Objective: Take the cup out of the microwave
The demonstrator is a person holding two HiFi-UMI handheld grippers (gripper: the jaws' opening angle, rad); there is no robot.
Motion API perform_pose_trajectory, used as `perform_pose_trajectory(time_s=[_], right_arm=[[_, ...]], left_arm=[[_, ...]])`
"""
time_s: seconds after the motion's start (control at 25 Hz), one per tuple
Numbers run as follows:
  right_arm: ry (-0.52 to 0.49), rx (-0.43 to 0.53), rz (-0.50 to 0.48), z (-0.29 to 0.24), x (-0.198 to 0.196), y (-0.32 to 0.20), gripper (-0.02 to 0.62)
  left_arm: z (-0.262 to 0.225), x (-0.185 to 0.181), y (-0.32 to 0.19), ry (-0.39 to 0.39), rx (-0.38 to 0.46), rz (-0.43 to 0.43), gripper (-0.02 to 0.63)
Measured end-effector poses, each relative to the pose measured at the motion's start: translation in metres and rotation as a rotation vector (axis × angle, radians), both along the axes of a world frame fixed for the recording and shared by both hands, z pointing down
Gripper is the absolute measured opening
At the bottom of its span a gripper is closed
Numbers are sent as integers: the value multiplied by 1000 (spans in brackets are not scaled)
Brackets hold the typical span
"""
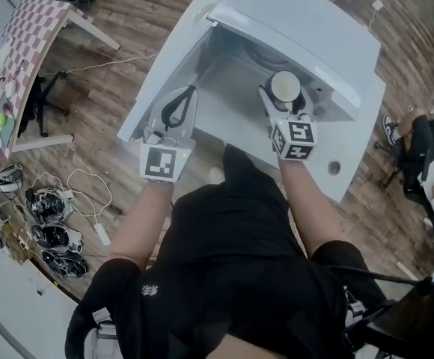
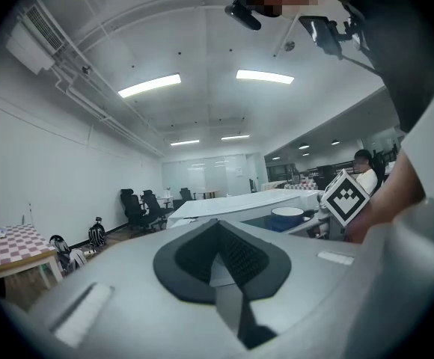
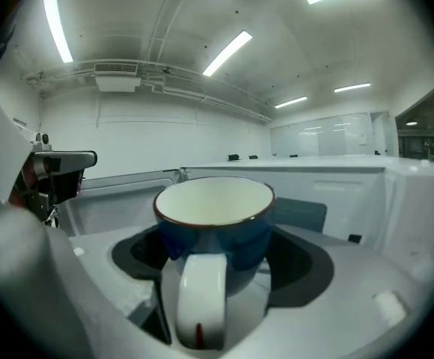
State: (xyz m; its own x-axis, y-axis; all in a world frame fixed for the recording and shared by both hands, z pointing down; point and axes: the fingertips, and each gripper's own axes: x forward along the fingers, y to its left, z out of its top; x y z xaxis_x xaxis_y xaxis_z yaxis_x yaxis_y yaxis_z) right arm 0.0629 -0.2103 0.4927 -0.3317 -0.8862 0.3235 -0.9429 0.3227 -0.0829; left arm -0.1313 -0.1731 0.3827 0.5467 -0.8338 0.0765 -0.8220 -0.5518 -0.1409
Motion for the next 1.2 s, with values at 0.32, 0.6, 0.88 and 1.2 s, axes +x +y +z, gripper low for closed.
perform_pose_trajectory(time_s=[0.32,0.6,0.88,1.2], right_arm=[[2,15,-1,-41,8,18,387],[15,26,-16,-76,13,27,387],[0,46,-9,-108,19,19,387],[13,45,-32,-135,23,22,387]], left_arm=[[-35,-9,10,-13,59,-5,6],[-65,-14,13,-9,87,-2,6],[-80,-28,11,-19,93,-18,6],[-111,-23,11,-4,128,11,6]])
